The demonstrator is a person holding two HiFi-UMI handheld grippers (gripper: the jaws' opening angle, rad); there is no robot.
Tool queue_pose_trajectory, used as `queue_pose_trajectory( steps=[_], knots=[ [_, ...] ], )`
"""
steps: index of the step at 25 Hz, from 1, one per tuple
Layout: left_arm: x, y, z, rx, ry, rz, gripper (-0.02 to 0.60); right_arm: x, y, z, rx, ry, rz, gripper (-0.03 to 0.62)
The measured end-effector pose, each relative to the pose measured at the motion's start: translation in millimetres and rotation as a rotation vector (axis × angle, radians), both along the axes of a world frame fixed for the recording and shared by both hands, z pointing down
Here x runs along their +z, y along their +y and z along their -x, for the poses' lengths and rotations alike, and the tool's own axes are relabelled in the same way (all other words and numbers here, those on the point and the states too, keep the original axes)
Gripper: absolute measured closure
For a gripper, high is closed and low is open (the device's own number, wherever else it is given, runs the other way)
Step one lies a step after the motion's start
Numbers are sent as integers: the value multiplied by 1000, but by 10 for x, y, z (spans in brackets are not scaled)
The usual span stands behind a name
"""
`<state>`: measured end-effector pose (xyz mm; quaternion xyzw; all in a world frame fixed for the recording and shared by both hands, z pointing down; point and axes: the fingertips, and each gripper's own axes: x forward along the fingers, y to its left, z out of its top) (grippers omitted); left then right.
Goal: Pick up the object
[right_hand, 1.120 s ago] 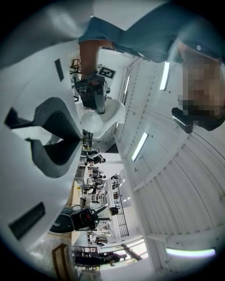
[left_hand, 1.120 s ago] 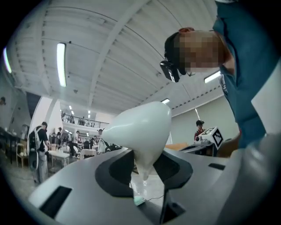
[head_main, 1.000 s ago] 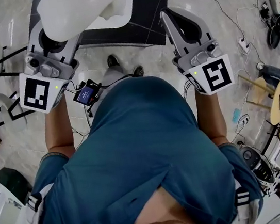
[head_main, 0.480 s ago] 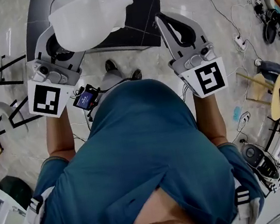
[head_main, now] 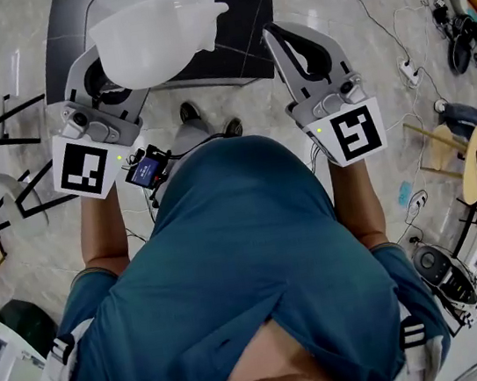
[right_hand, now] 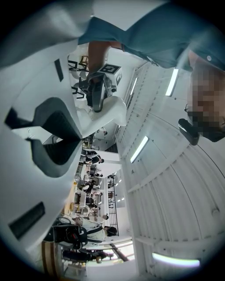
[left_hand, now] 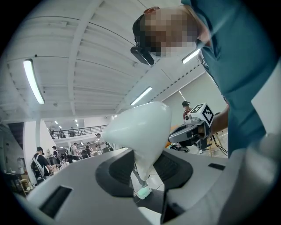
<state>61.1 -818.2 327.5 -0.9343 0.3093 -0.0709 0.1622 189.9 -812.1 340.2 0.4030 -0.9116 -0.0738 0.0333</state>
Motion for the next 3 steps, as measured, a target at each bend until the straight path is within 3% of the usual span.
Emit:
queue_pose_trajectory(
  steps=[3],
  knots=[
    [14, -5, 1, -1, -2, 3, 453, 11, -6, 7, 6, -12, 24, 582]
  ],
)
